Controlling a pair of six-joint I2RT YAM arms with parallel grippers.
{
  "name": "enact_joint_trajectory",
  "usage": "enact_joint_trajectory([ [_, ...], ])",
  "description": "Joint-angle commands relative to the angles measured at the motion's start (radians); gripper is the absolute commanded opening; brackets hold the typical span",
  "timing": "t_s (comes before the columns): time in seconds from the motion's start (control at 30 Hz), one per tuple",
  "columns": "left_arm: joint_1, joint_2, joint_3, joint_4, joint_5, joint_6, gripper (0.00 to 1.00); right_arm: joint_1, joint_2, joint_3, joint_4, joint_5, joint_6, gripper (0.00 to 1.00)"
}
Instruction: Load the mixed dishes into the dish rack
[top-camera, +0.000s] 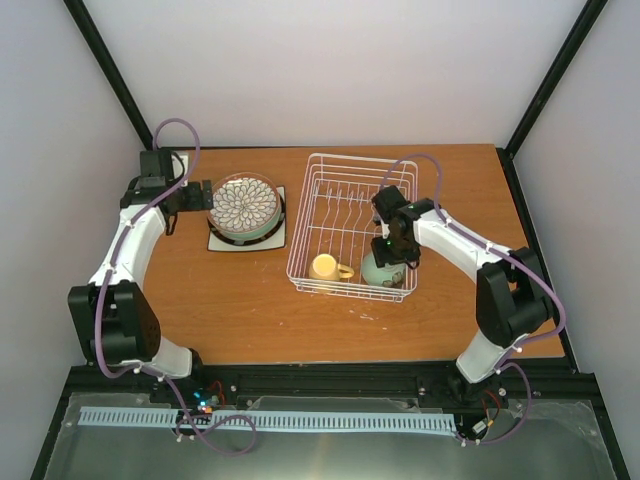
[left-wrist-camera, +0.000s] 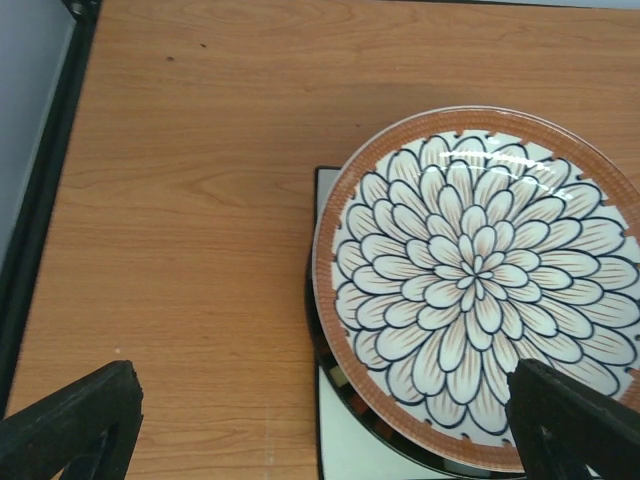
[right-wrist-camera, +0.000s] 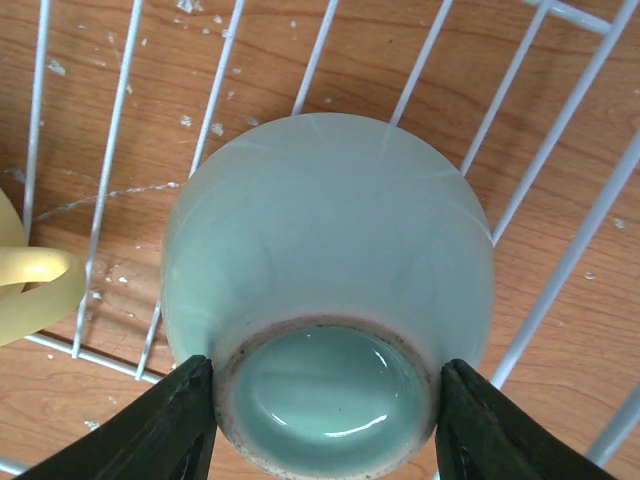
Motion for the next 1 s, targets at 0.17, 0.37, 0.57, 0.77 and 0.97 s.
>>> enact_joint_trajectory([
  [0.17,-0.001,0.035,-0.039,0.001,0.098,-0.065,1.0,0.004,-0.044,0.031,0.038,0.056,0.018,0.82],
  [0.37,-0.001,0.042,-0.036,-0.001,0.088,-0.066,1.0,0.001,-0.049,0.023,0.049,0.062,0.013,0.96],
  [0.57,0.001,0.045,-0.025,-0.004,0.084,-0.079,1.0,-0.072,-0.043,-0.022,0.068,0.047,-0.002,0.94],
  [0.77,0.006,0.056,-0.051,0.019,0.1,-0.091,1.0,-0.173,-0.018,-0.08,0.126,0.044,-0.017,0.94],
  [0.97,0.014,0.083,-0.078,0.028,0.105,-0.09,1.0,-0.233,0.013,-0.069,0.137,0.067,-0.012,0.93],
])
